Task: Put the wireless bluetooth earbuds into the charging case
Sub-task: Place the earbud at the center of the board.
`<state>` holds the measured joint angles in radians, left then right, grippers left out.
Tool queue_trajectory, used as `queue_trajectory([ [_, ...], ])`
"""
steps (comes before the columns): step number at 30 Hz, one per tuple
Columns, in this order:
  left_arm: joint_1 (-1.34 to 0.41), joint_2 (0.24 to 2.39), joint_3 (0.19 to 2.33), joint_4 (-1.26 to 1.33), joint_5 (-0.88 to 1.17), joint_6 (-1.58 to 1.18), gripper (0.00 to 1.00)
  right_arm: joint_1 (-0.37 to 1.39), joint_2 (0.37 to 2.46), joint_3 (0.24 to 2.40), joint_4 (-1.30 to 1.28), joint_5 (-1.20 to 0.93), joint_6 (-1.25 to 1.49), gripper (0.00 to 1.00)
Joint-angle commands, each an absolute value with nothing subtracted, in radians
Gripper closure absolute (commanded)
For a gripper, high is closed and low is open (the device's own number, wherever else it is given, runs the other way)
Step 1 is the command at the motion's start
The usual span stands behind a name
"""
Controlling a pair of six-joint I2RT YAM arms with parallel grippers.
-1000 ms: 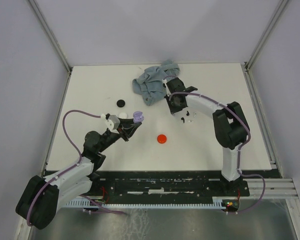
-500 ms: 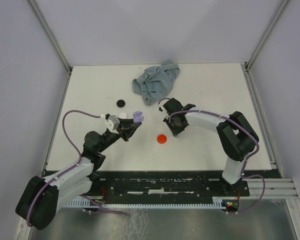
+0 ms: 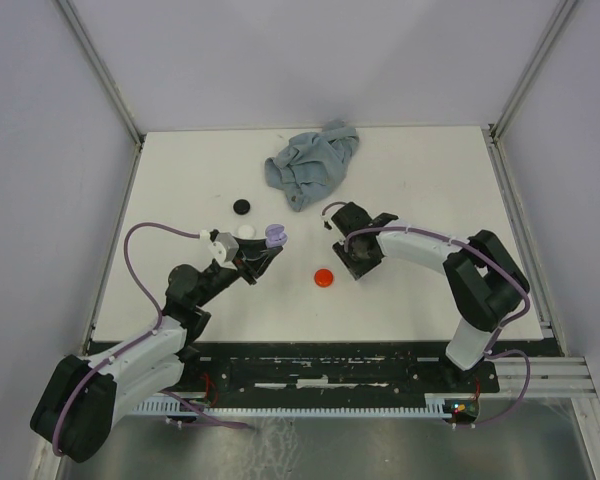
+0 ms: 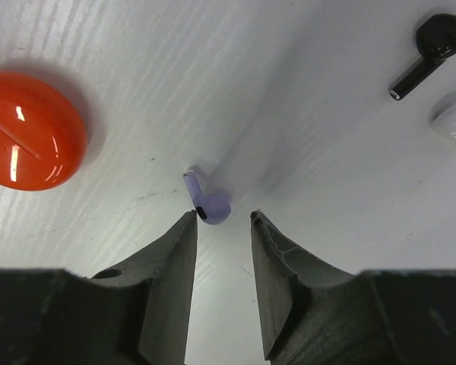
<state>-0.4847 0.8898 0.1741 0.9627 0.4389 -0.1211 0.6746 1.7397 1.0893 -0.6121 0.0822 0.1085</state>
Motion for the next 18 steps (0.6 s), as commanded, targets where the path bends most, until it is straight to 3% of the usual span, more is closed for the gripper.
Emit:
queue_trajectory([
  [1,-0.487,0.880,0.176,1.000,0.438,-0.107,0.97,0.682,1.695,1.082,-0.634,0.135,0.080,0.56],
  [13,-0.487,0.882,0.175,0.993,0.436,-0.098,0.97,0.680,1.701,1.121,-0.670,0.247,0.093,0.53],
  [18,-0.487,0.877,0.178,0.984,0.436,-0.097,0.97,0.680,1.656,1.155,-0.719,0.254,0.229,0.51],
])
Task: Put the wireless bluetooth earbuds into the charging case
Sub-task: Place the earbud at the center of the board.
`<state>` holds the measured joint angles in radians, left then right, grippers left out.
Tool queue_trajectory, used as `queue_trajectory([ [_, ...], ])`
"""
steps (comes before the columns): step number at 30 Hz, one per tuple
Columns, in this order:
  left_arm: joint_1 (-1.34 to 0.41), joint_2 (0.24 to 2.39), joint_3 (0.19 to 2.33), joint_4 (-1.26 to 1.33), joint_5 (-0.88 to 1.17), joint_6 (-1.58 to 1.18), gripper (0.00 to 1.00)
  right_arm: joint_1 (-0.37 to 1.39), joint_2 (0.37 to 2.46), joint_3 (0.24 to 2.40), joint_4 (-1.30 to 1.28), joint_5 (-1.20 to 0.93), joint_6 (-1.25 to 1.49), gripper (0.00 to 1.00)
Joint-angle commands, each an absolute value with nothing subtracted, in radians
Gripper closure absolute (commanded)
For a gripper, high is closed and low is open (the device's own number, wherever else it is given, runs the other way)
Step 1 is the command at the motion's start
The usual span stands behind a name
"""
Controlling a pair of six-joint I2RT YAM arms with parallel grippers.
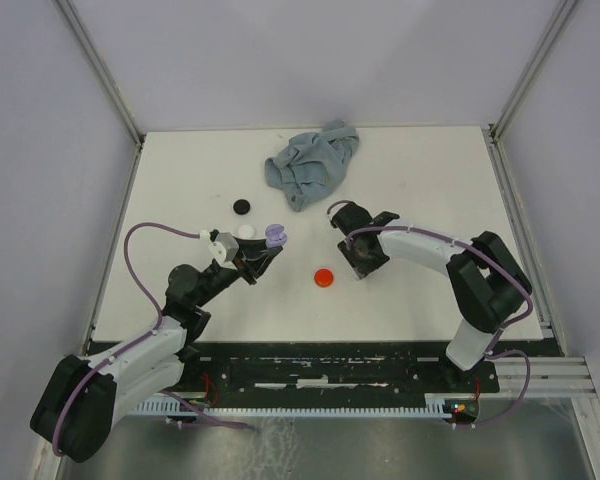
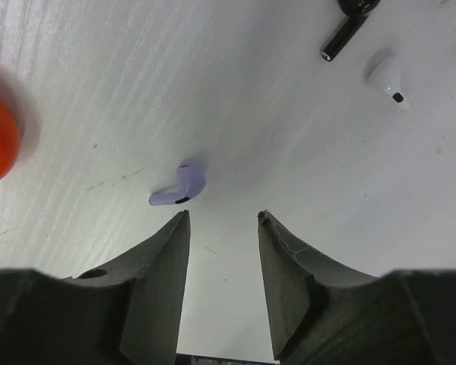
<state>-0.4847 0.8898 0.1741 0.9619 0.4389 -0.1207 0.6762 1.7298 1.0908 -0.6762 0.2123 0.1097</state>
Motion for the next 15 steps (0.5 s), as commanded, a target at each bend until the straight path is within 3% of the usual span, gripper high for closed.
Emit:
queue_trajectory([
  [1,-0.487,0.875,0.178,0.981,0.434,-0.097,0.97,0.680,1.646,1.161,-0.730,0.258,0.278,0.51],
  [15,-0.488,0.853,0.172,0.961,0.435,-0.111,0.97,0.681,1.747,1.271,-0.827,0.303,0.684,0.50],
])
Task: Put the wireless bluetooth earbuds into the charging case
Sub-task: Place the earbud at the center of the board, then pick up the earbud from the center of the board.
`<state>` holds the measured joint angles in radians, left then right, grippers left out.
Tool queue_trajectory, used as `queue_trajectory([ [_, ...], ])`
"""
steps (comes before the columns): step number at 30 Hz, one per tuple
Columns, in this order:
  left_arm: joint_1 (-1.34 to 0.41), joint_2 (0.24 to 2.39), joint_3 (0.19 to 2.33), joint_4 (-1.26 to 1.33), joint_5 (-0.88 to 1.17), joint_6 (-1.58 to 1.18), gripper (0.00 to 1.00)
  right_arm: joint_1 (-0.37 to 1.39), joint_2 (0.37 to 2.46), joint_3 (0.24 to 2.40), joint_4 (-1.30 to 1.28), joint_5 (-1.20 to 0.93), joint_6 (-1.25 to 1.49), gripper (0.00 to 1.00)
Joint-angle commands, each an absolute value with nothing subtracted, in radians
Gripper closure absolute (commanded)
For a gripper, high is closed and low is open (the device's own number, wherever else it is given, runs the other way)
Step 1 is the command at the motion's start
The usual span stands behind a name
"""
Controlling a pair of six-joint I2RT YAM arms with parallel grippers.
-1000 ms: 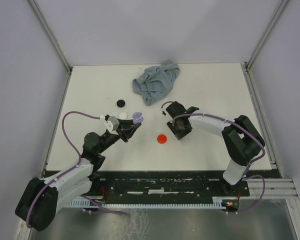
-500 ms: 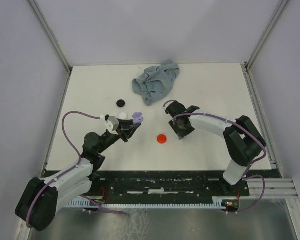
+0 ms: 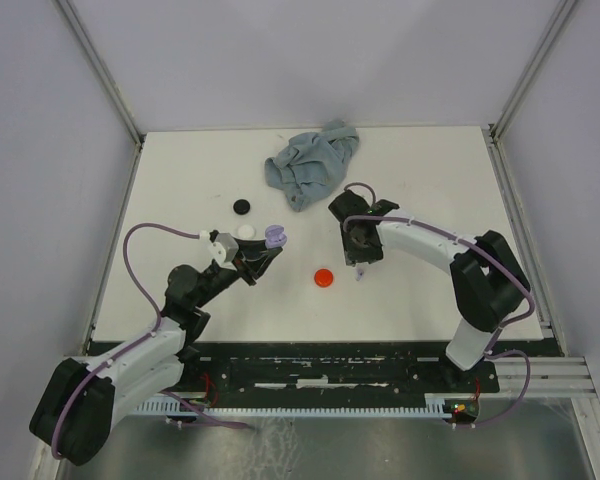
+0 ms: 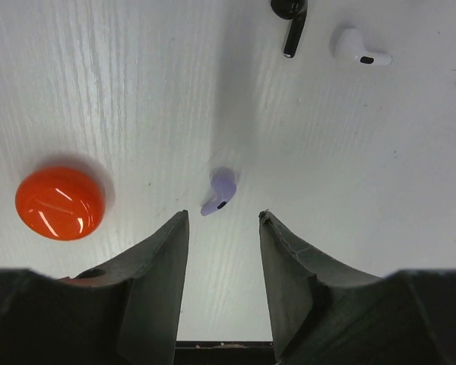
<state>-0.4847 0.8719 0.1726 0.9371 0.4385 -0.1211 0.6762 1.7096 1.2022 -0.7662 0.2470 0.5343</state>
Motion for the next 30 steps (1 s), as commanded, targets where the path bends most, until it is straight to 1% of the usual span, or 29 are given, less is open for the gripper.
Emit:
queue_trajectory([
  [1,-0.487,0.853,0.172,0.962,0.435,-0.112,0.97,0.680,1.757,1.278,-0.830,0.306,0.700,0.50],
  [9,-0.486,0.859,0.172,0.973,0.438,-0.125,0.97,0.679,1.834,1.283,-0.814,0.311,0.761,0.52],
  [18,-0.487,0.855,0.161,0.973,0.440,-0.132,0.97,0.673,1.876,1.244,-0.778,0.291,0.770,0.59],
  [26,-0.486,0.864,0.164,0.975,0.444,-0.133,0.97,0.665,1.870,1.191,-0.760,0.264,0.782,0.62],
  [30,-0.487,0.874,0.164,0.987,0.448,-0.139,0.97,0.663,1.867,1.172,-0.747,0.268,0.774,0.68],
])
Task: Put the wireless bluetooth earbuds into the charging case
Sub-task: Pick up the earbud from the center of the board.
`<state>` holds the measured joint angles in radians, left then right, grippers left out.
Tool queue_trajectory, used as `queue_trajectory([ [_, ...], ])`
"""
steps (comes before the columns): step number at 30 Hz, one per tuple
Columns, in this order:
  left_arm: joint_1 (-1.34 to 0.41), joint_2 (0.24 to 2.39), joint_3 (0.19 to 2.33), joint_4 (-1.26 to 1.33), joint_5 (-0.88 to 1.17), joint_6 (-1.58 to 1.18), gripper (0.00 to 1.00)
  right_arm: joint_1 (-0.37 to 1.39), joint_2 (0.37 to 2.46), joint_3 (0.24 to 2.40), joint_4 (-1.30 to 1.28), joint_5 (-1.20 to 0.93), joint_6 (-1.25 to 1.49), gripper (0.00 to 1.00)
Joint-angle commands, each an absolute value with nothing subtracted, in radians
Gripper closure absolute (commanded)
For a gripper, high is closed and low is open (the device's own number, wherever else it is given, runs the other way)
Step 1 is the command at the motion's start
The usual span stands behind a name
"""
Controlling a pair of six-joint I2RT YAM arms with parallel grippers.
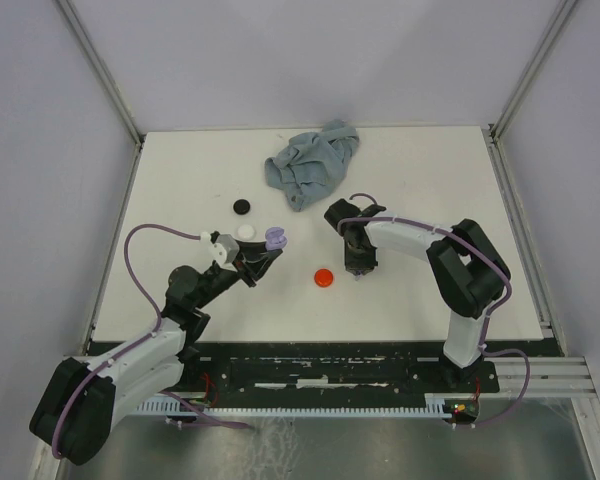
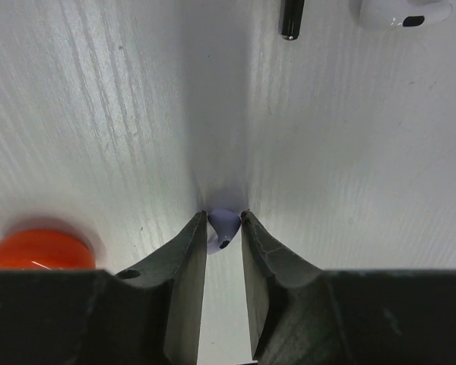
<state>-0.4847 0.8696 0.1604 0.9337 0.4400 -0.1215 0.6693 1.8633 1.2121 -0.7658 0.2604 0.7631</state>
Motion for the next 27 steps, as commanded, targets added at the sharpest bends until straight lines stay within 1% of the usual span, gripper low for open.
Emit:
queue_trajectory([
  [1,-0.487,0.877,0.164,0.990,0.449,-0.139,0.97,0.664,1.865,1.168,-0.744,0.269,0.771,0.70],
  [4,-0.487,0.888,0.164,1.008,0.455,-0.146,0.97,0.663,1.850,1.162,-0.731,0.268,0.755,0.76],
  [7,-0.487,0.899,0.167,1.027,0.466,-0.149,0.97,0.665,1.811,1.165,-0.723,0.279,0.723,0.80],
  [15,-0.487,0.950,0.182,1.108,0.515,-0.134,0.97,0.708,1.640,1.220,-0.715,0.319,0.578,0.82],
  [19,-0.487,0.992,0.194,1.185,0.560,-0.141,0.97,0.760,1.543,1.257,-0.687,0.370,0.484,0.83],
  [27,-0.487,1.079,0.242,1.284,0.640,-0.152,0.97,0.900,1.382,1.312,-0.549,0.497,0.280,0.84],
])
